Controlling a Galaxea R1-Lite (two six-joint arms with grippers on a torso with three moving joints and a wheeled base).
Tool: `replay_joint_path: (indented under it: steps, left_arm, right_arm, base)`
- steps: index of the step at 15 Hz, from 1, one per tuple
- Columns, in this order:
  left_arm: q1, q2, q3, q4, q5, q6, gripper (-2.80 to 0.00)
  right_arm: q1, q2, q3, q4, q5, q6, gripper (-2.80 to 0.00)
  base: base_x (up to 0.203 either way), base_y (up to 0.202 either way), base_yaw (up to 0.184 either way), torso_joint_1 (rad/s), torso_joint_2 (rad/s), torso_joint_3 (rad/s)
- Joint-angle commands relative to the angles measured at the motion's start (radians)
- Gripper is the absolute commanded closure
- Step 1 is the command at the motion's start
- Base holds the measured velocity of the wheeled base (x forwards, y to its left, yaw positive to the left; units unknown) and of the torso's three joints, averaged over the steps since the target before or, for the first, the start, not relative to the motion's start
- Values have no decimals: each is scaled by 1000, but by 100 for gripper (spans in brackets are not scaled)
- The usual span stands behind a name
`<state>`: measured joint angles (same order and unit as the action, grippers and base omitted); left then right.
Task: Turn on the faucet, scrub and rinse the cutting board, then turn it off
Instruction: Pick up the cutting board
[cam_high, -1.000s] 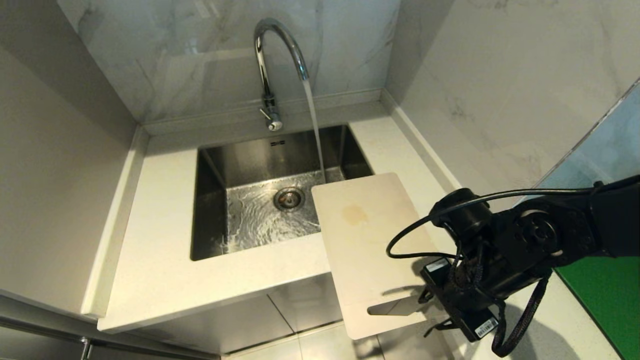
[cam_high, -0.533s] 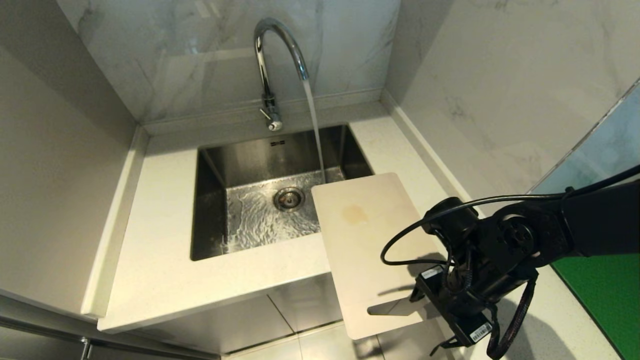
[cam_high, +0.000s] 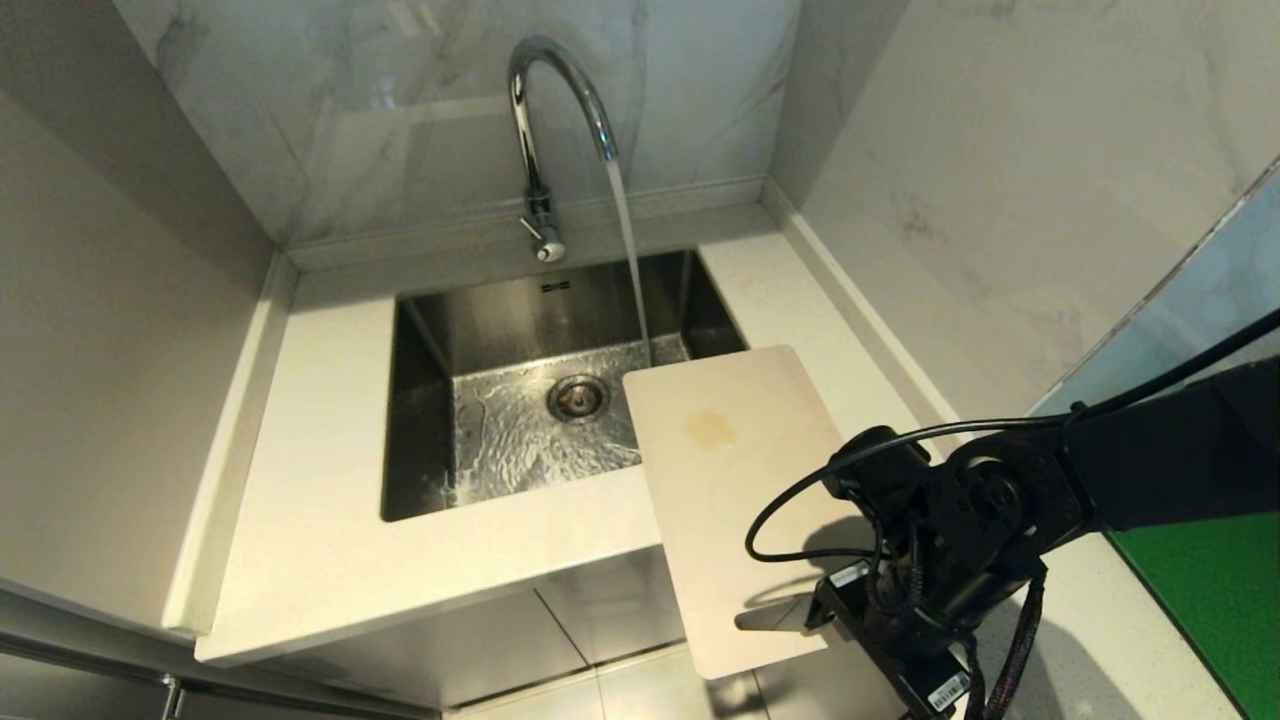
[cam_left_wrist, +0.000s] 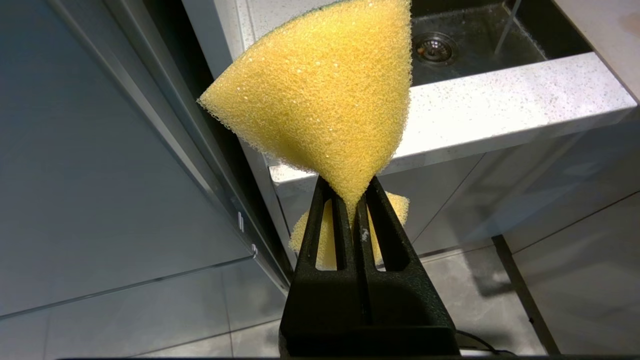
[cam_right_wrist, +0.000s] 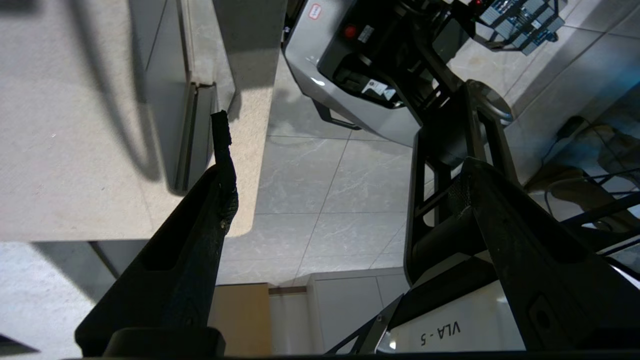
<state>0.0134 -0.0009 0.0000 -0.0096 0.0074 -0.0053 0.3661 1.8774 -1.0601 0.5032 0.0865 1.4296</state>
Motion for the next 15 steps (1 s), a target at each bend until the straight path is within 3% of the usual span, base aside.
replay_joint_path:
  steps: [1, 15]
  left_arm:
    - [0, -2, 1, 0, 0, 0, 0]
    - [0, -2, 1, -1, 0, -1, 0]
  right_arm:
    - [2, 35, 0, -1, 1, 8, -280]
    - [-3, 88, -8, -79, -8, 11, -280]
  base:
    - [0, 0, 0, 0, 0, 0]
    - [0, 0, 0, 0, 0, 0]
